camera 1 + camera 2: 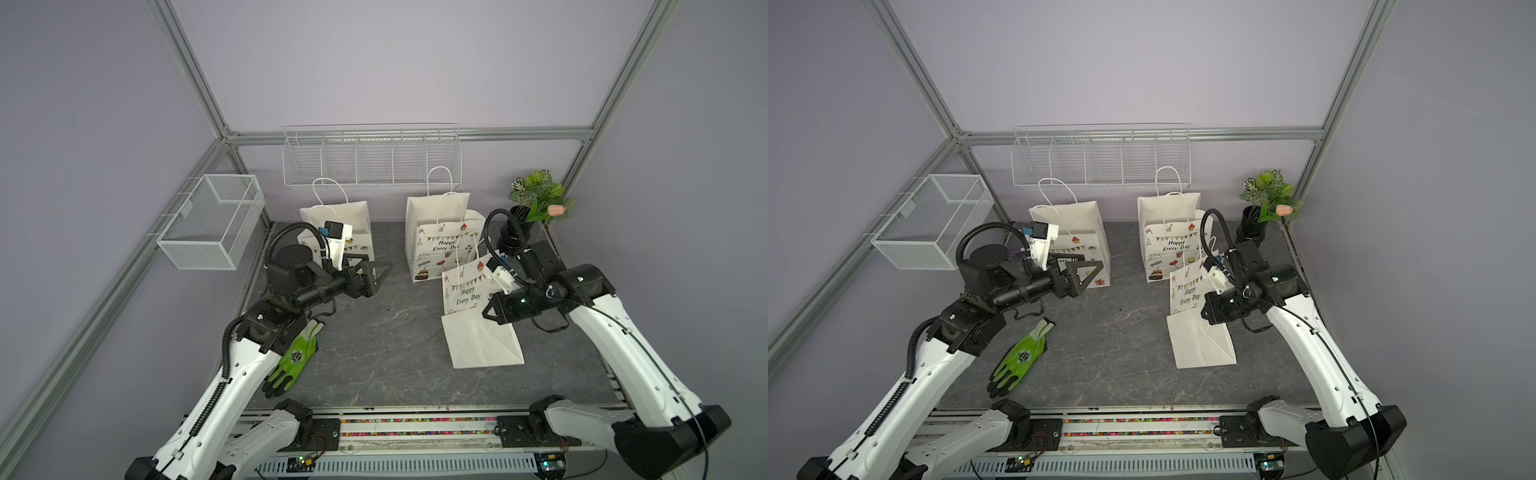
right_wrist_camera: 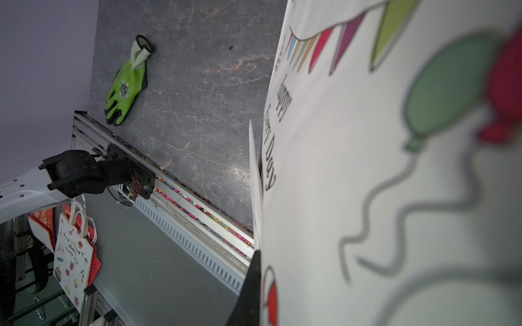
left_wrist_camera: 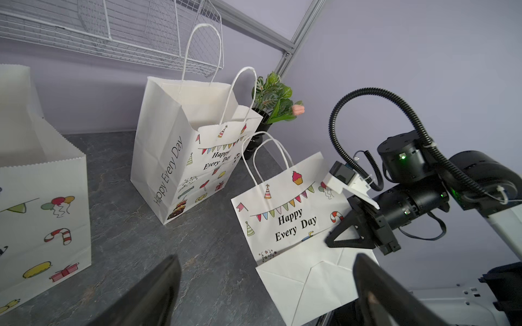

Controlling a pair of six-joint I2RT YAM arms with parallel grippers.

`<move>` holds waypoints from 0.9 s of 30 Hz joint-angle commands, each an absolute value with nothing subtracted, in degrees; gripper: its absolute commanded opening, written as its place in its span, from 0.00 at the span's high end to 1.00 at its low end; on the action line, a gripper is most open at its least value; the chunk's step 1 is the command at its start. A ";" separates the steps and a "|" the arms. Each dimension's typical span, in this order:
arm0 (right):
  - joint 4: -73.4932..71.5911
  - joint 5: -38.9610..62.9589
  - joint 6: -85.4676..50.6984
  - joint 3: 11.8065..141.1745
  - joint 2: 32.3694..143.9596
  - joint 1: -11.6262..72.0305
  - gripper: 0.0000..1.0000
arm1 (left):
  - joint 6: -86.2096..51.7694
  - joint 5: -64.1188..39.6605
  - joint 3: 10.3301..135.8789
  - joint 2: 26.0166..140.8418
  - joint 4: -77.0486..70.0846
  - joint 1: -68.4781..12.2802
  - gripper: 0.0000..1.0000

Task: Put away the paper bag
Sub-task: Place the paper bag at the center of the board.

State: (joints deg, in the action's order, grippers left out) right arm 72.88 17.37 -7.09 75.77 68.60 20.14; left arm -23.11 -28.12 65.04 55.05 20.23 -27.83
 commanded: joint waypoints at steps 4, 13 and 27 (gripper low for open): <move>73.91 15.44 -7.69 68.73 69.22 15.14 0.93 | -24.09 -29.26 64.18 53.10 18.72 -27.52 0.04; 67.31 16.70 -5.35 66.21 77.27 12.04 0.93 | -25.87 -27.77 62.39 52.00 16.97 -27.55 0.05; 69.29 0.76 -6.19 67.53 87.65 9.61 0.60 | -31.78 -29.64 63.95 57.00 13.20 -27.52 0.08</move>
